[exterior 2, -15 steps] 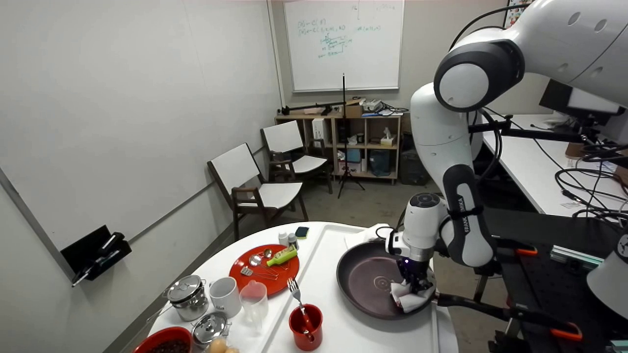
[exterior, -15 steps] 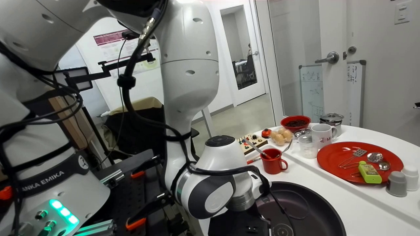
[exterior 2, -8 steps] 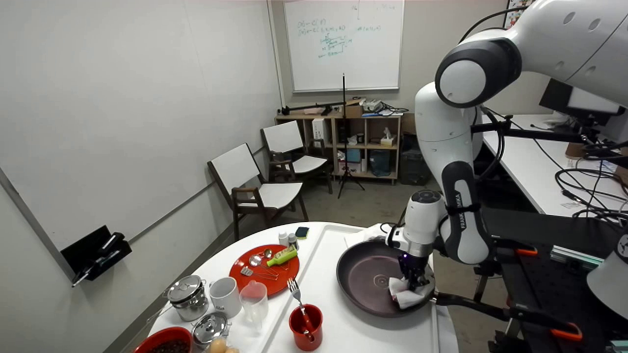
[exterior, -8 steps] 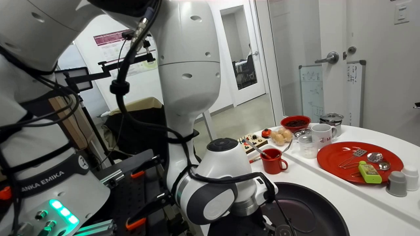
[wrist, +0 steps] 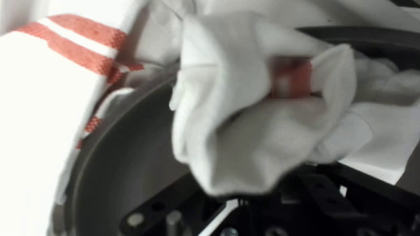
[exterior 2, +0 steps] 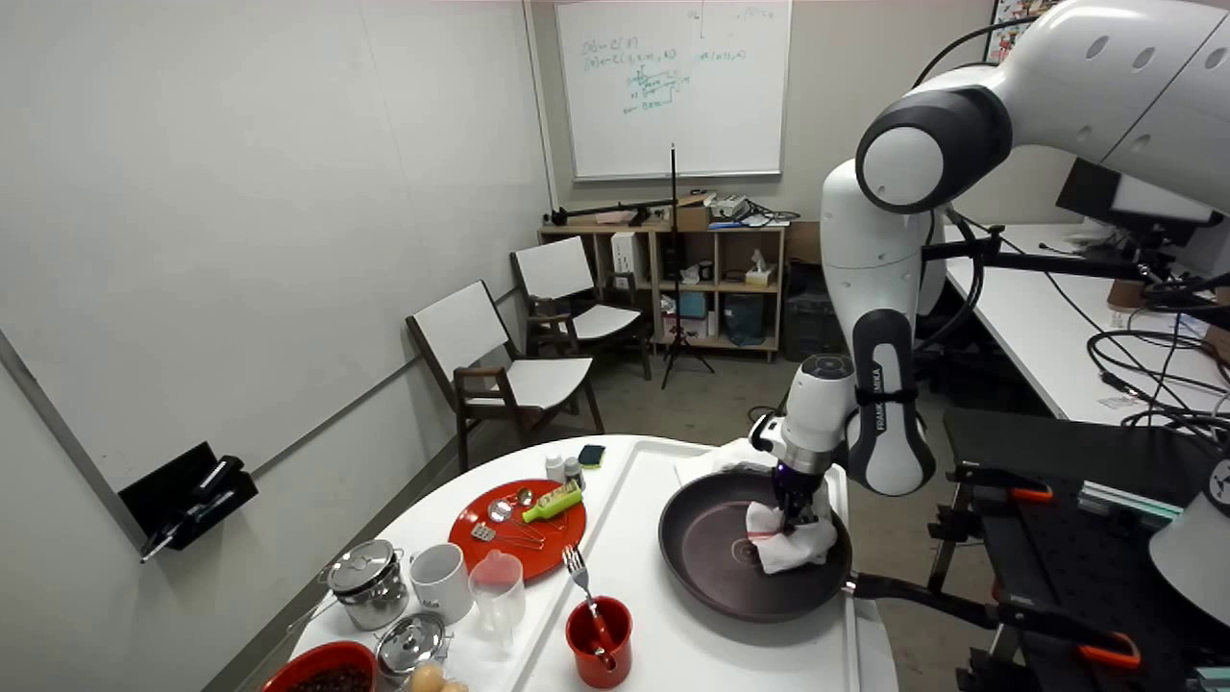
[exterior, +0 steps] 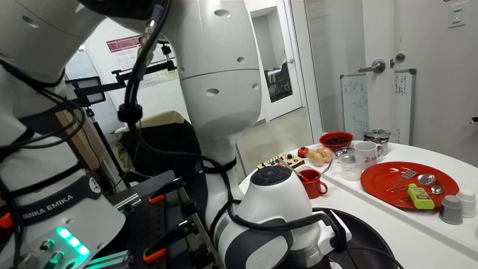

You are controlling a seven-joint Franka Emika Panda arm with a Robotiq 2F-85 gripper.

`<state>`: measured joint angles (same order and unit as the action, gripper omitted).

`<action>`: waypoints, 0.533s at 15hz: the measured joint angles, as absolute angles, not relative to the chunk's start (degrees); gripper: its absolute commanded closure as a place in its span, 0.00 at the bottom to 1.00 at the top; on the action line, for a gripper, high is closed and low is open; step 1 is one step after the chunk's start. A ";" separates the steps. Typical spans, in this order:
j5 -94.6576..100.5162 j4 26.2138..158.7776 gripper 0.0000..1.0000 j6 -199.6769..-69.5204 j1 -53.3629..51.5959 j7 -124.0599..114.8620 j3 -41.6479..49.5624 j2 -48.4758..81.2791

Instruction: Use the right white towel farthest from you to wipe the pan

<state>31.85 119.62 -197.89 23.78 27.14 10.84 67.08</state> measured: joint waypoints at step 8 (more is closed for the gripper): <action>31.54 117.27 0.98 -197.86 24.73 26.16 10.89 67.89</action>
<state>31.54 117.27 -197.86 24.73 26.16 10.89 67.89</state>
